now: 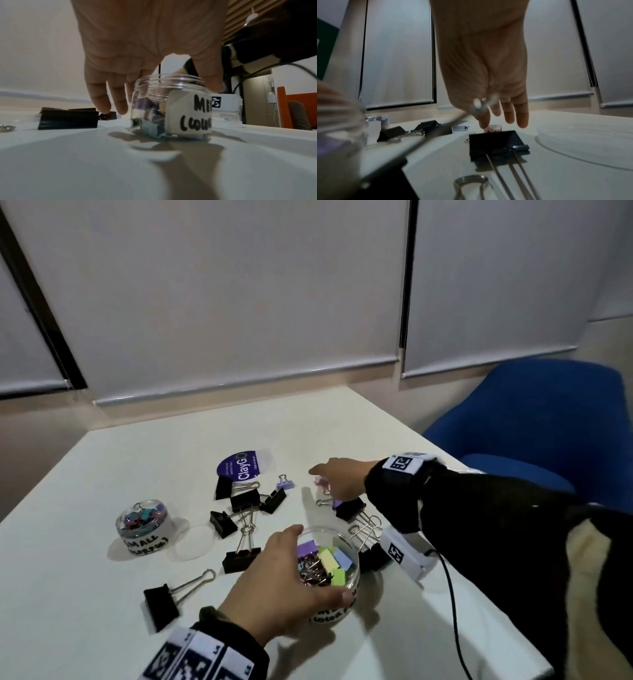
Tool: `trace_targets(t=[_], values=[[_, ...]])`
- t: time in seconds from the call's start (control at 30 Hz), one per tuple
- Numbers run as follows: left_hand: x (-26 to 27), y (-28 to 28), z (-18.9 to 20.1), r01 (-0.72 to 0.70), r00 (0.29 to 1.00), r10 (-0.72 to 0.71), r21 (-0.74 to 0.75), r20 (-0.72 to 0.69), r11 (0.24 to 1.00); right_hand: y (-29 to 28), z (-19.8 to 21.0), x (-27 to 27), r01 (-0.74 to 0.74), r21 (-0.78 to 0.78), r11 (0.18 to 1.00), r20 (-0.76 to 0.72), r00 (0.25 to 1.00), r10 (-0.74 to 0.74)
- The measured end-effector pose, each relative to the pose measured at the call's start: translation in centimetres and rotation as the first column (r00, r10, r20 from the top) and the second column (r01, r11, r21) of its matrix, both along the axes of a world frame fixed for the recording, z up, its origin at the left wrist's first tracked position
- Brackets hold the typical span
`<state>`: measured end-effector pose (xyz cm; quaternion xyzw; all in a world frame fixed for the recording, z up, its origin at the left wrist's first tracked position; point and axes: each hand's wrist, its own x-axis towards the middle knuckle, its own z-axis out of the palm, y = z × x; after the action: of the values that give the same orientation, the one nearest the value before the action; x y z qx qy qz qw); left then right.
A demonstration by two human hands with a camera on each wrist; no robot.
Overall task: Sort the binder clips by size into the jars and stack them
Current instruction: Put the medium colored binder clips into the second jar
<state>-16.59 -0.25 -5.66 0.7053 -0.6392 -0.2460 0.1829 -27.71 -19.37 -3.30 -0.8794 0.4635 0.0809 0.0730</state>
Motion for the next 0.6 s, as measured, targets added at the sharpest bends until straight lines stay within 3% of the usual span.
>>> trace_targets(t=[0.17, 0.43, 0.6], values=[[-0.2, -0.2, 0.2, 0.012, 1.000, -0.011, -0.010, 0.014, 1.000, -1.6, -1.6, 1.2, -0.034, -0.009, 0.999, -0.094, 0.995, 0.033], [-0.1, -0.4, 0.5, 0.002, 1.000, -0.002, -0.003, 0.004, 1.000, -1.2, -1.1, 1.0, -0.007, -0.040, 0.999, 0.069, 0.998, 0.010], [0.1, -0.2, 0.5, -0.009, 1.000, 0.009, 0.003, -0.018, 1.000, -0.8, -1.0, 0.9, 0.052, 0.016, 0.999, 0.057, 0.997, -0.053]])
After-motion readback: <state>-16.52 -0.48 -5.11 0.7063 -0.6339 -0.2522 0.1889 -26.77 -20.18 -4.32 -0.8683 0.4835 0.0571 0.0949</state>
